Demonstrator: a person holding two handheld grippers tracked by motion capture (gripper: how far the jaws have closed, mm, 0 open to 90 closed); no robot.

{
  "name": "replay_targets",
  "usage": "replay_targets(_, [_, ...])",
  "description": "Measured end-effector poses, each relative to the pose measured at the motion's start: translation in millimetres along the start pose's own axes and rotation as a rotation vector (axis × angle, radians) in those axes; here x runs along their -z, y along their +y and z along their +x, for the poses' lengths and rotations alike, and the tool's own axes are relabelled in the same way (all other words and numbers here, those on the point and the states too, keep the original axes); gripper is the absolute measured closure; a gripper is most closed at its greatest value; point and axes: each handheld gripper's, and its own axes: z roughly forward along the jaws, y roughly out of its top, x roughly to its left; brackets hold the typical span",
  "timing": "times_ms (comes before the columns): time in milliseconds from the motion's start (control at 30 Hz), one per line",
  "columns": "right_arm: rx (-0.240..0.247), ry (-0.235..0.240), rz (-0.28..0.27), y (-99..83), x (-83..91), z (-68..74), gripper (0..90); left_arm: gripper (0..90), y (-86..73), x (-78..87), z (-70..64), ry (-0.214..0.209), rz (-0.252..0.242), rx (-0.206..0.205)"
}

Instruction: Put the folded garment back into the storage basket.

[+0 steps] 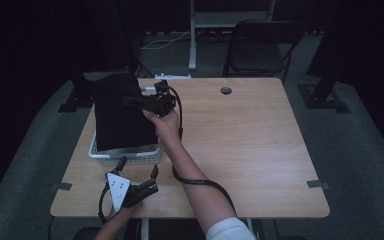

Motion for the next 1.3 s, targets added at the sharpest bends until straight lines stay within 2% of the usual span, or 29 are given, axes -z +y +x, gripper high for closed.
replay_targets(67, [-0.019, -0.007, 0.002, -4.6, -0.7, -6.8, 67.1, 1.5, 0.0, 0.0, -0.1, -0.001, 0.001, 0.001])
replay_targets(200, [-0.020, -0.038, 0.022, -9.3, -3.3, -11.7, 67.1, 1.5, 0.0, 0.0, -0.1, -0.001, 0.000, 0.001])
replay_targets(400, [-0.039, -0.039, 0.020, -14.4, -6.6, -17.7, 67.1, 1.5, 0.0, 0.0, -0.1, -0.001, 0.000, 0.001])
replay_targets(567, [-0.046, -0.051, 0.048, -20.2, -13.3, -21.5, 67.0, 1.5, 0.0, 0.0, -0.1, -0.002, 0.000, 0.003])
replay_targets(700, [-0.074, -0.050, 0.059, -27.4, -17.3, -28.9, 67.0, 1.5, 0.0, 0.0, -0.1, -0.005, 0.000, 0.003])
replay_targets(867, [-0.076, -0.065, 0.084, -32.2, -21.7, -31.3, 66.9, 1.5, 0.0, 0.0, 0.1, -0.006, 0.004, 0.001])
replay_targets(1067, [-0.098, -0.048, 0.094, -37.4, -28.1, -35.1, 66.5, 1.5, 0.1, -0.1, 0.1, -0.006, 0.007, 0.000])
replay_targets(1167, [-0.111, -0.057, 0.104, -38.4, -30.0, -36.3, 66.5, 1.5, 0.1, -0.2, 0.0, -0.005, 0.007, 0.000])
replay_targets(1300, [-0.090, -0.105, 0.139, -37.1, -31.7, -34.9, 66.3, 1.5, 0.1, -0.1, 0.1, -0.005, 0.004, 0.002])
